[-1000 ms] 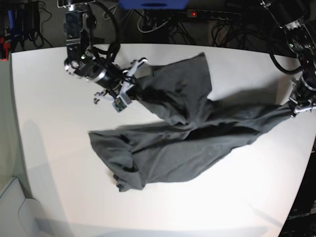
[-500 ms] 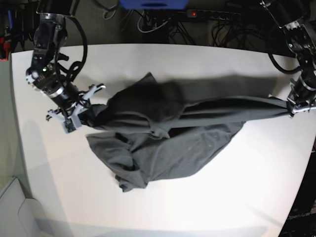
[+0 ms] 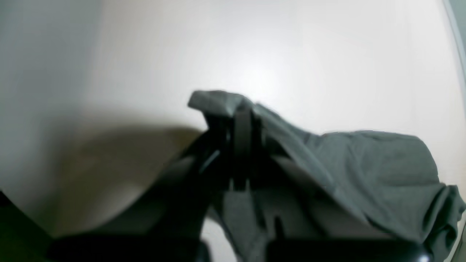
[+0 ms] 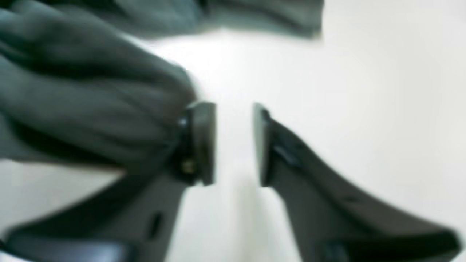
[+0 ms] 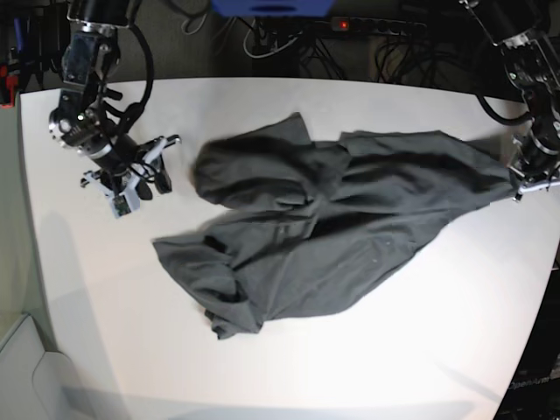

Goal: Layout the t-shirt on the table in an organized manner, then fold the t-shirt properly
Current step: 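Regrasp the shirt fabric with the right gripper and pull it outward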

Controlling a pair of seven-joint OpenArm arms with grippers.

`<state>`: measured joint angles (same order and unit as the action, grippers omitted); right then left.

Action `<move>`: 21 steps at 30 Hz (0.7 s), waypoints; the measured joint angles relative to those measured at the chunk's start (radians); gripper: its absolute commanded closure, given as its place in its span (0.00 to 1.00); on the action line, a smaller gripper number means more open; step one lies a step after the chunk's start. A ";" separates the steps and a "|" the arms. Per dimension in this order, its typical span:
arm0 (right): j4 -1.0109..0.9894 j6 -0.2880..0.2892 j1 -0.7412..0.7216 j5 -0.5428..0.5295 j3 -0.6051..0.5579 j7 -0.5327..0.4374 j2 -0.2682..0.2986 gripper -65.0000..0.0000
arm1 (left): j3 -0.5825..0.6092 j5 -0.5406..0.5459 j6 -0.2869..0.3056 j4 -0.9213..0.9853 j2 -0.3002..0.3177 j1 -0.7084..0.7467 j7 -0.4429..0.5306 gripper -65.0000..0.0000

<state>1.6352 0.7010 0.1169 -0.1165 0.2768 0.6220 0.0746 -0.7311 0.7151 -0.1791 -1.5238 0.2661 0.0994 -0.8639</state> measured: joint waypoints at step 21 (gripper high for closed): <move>0.298 -0.006 0.056 0.001 -0.339 0.144 -0.175 0.30 | 0.002 0.008 0.003 -0.008 -0.014 0.022 0.001 0.99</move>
<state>1.9327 0.6945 0.1726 -0.1154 -0.0620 0.7658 -0.1001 -0.7296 0.7231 -0.1764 -1.5314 0.2520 0.1215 -0.8631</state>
